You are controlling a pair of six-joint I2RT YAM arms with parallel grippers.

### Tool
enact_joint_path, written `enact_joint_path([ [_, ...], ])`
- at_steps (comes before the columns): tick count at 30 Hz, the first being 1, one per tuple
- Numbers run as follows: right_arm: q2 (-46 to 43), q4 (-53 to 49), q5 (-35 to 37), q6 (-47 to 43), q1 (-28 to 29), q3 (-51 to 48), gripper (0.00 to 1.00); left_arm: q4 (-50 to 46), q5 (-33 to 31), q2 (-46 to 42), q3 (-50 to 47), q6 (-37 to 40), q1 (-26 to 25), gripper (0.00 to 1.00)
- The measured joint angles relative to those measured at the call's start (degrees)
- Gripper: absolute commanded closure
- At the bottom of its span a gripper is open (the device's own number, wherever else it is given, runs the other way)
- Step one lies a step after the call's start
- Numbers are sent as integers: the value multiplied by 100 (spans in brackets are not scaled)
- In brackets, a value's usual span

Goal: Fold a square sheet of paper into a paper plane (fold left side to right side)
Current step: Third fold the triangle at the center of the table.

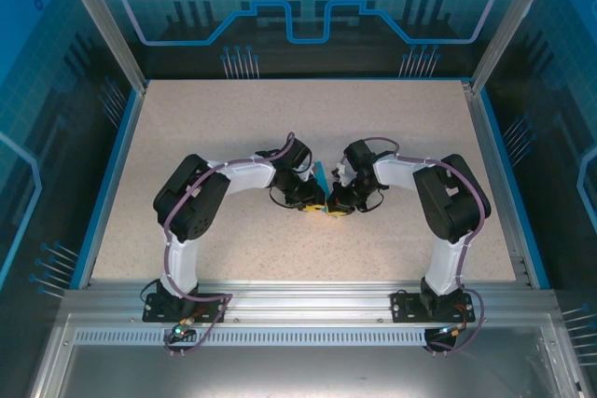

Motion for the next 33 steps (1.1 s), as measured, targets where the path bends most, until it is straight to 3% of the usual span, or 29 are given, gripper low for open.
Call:
enact_joint_path([
  [20, 2, -37, 22, -4, 0, 4, 97, -260, -192, 243, 254, 188, 81, 80],
  [33, 2, 0, 17, -4, 2, 2, 97, -494, -396, 57, 90, 664, 940, 80],
])
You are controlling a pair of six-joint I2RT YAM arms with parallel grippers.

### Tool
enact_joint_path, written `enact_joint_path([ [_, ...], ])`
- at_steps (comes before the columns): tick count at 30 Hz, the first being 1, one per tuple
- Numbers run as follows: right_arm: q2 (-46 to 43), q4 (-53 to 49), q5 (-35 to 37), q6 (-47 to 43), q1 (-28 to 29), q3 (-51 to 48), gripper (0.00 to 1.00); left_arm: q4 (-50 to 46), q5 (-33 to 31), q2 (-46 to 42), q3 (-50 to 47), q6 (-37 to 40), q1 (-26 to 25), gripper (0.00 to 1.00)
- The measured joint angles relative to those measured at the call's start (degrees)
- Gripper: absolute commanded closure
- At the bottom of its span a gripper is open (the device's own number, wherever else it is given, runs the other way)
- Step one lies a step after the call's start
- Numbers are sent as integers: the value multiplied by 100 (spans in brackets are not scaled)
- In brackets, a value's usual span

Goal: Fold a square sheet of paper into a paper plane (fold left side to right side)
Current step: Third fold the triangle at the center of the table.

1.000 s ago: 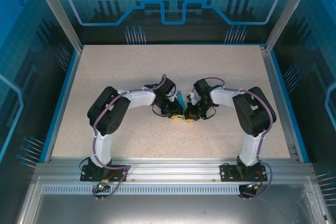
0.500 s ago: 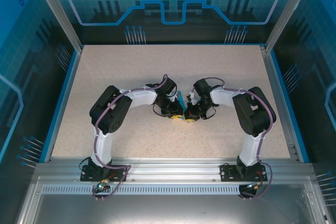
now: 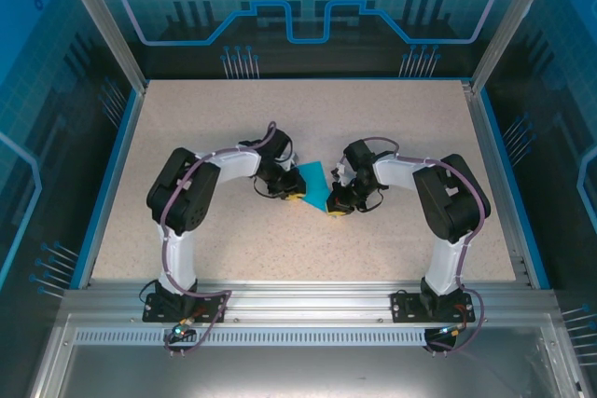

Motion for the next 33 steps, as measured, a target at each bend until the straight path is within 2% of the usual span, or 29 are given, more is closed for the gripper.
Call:
enact_joint_path([
  [7, 0, 2, 0, -2, 0, 0, 97, -146, -323, -205, -90, 208, 319, 79],
  [11, 0, 2, 0, 0, 0, 0, 97, -271, -610, -713, -339, 227, 417, 78],
  [17, 0, 2, 0, 0, 0, 2, 97, -109, -485, -1296, -393, 203, -9, 78],
  [22, 0, 2, 0, 0, 0, 0, 97, 17, -236, -901, -221, 177, -476, 78],
  [26, -2, 2, 0, 0, 0, 0, 97, 48, -133, -407, 28, 155, -538, 78],
  [33, -15, 4, 2, 0, 0, 0, 97, 59, -179, -28, 232, 155, -560, 77],
])
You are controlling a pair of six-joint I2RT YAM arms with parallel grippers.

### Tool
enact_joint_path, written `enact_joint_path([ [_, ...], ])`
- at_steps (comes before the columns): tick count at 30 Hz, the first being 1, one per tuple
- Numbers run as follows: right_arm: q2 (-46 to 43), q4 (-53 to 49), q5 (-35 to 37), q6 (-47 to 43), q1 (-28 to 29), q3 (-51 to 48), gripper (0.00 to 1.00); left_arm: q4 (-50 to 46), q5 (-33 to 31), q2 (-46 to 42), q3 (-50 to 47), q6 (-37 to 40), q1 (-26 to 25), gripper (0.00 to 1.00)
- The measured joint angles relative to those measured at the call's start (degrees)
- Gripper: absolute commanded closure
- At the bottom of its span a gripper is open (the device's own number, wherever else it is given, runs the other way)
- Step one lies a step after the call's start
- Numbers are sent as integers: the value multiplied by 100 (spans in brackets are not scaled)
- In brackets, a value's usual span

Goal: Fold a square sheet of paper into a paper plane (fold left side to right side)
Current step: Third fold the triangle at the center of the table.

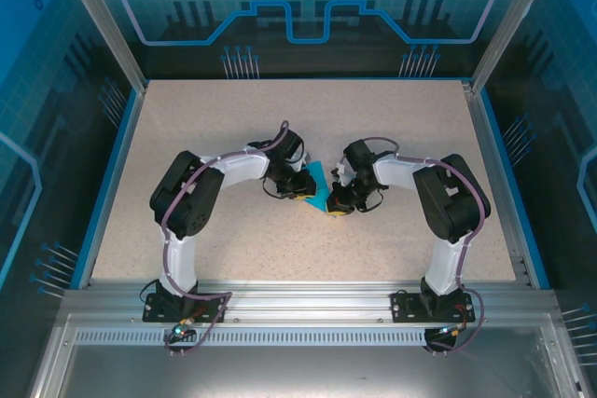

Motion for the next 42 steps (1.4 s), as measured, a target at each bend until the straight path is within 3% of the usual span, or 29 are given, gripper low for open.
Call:
enact_joint_path([
  [15, -295, -271, 544, 372, 295, 203, 97, -17, -74, 188, 87, -98, -7, 78],
  [25, 127, -59, 603, 608, 439, 710, 97, -17, -111, 190, 85, -101, -11, 78],
  [42, -50, 90, 586, 424, 216, 151, 97, -26, -160, 190, 87, -98, -11, 79],
])
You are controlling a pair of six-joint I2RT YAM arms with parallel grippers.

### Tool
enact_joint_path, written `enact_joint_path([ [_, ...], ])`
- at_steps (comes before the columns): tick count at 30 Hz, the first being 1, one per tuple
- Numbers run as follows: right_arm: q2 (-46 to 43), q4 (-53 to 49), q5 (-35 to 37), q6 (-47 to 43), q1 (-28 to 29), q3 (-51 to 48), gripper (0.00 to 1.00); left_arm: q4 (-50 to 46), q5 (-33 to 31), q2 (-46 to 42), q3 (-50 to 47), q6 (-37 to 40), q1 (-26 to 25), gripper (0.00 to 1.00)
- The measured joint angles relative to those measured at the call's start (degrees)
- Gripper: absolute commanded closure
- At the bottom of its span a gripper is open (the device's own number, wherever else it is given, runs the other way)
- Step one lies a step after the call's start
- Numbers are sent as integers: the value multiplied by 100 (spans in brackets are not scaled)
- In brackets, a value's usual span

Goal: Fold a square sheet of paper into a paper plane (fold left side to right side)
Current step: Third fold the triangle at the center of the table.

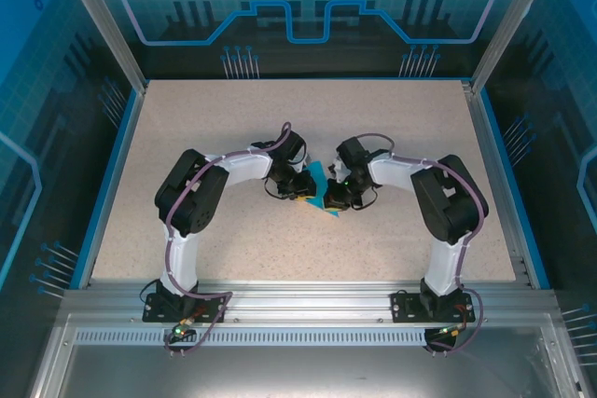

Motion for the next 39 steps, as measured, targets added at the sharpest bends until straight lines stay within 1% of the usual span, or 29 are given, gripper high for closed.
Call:
enact_joint_path([
  [11, -511, -144, 20, -374, -258, -603, 96, -15, -13, 0, 2, 0, 0, 79],
  [17, -796, -796, 223, -435, -380, -533, 95, -20, -13, 0, 7, 0, 0, 79],
  [21, -918, -852, 170, -428, -339, -302, 95, -22, -13, 0, 7, 0, 0, 79],
  [24, -841, -732, 87, -374, -177, -173, 95, -22, -15, 0, 7, 0, 0, 79],
  [29, -278, -503, -63, -278, 61, 122, 95, -24, -15, 0, 7, 2, 0, 79],
  [34, 114, -494, -11, -291, 74, 289, 95, -24, -15, 0, 7, 2, 0, 79],
  [39, 13, -315, -61, -319, -20, 48, 95, -24, -17, 0, 7, 2, 0, 79],
])
